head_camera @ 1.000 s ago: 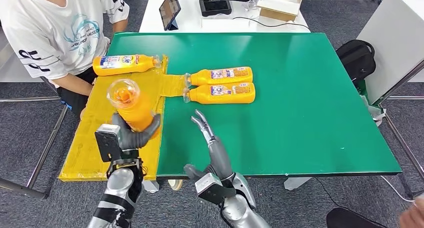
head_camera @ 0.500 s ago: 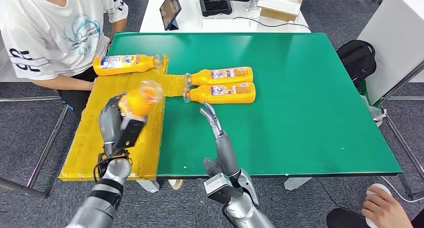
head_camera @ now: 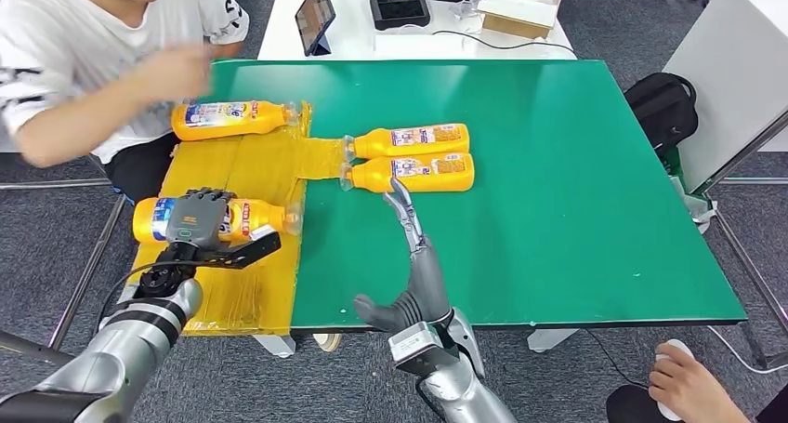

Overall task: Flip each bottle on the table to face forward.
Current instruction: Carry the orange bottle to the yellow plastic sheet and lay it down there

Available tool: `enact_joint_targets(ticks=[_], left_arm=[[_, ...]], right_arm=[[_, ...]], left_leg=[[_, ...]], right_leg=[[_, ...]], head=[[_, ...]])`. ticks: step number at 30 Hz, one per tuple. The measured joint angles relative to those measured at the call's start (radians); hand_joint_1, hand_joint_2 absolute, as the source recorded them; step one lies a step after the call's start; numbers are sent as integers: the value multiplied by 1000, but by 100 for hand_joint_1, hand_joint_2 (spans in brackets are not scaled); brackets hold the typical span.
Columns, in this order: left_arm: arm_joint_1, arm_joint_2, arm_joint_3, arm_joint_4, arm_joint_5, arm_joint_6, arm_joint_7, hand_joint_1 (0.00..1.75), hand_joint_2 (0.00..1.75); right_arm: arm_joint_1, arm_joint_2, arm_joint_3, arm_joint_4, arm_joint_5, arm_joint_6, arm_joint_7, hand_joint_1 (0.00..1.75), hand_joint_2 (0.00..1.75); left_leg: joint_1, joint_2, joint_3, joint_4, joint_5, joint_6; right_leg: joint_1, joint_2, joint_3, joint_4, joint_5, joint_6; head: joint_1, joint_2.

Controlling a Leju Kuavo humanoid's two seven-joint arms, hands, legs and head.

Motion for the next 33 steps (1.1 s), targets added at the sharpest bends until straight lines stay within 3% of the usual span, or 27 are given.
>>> enact_joint_targets(ticks=[9, 13, 14, 18, 26, 33], left_arm=[[-30, 17, 3, 65, 70, -125, -26, 173, 175], [-49, 18, 30, 84, 124, -197, -39, 7, 175], [-51, 18, 39, 88, 139, -213, -41, 0, 175], [-59, 16, 88, 96, 224, -286, -64, 0, 0], [-65, 7, 169, 99, 318, -375, -126, 0, 0], [-72, 0, 266, 98, 501, -557, -253, 0, 0]], right_arm=[[0, 0, 0, 0, 0, 1, 0, 0, 175], [0, 0, 0, 0, 0, 7, 7, 0, 175], [0, 0, 0, 0, 0, 9, 10, 0, 175], [0, 0, 1, 2, 0, 17, 21, 0, 175], [-1, 0, 0, 16, -3, 31, 32, 0, 175], [-10, 0, -1, 40, -18, 49, 36, 0, 175]], left_leg=[[0, 0, 0, 0, 0, 0], [0, 0, 0, 0, 0, 0], [0, 0, 0, 0, 0, 0], [0, 0, 0, 0, 0, 0], [0, -1, 2, 0, 0, 0], [0, -2, 6, 0, 0, 0]], right_leg=[[0, 0, 0, 0, 0, 0], [0, 0, 1, 0, 0, 0], [0, 0, 1, 0, 0, 0], [0, 0, 1, 0, 0, 0], [0, -1, 3, 0, 0, 0], [0, -2, 7, 0, 0, 0]], head=[[0, 0], [0, 0], [0, 0], [0, 0], [0, 0], [0, 0]])
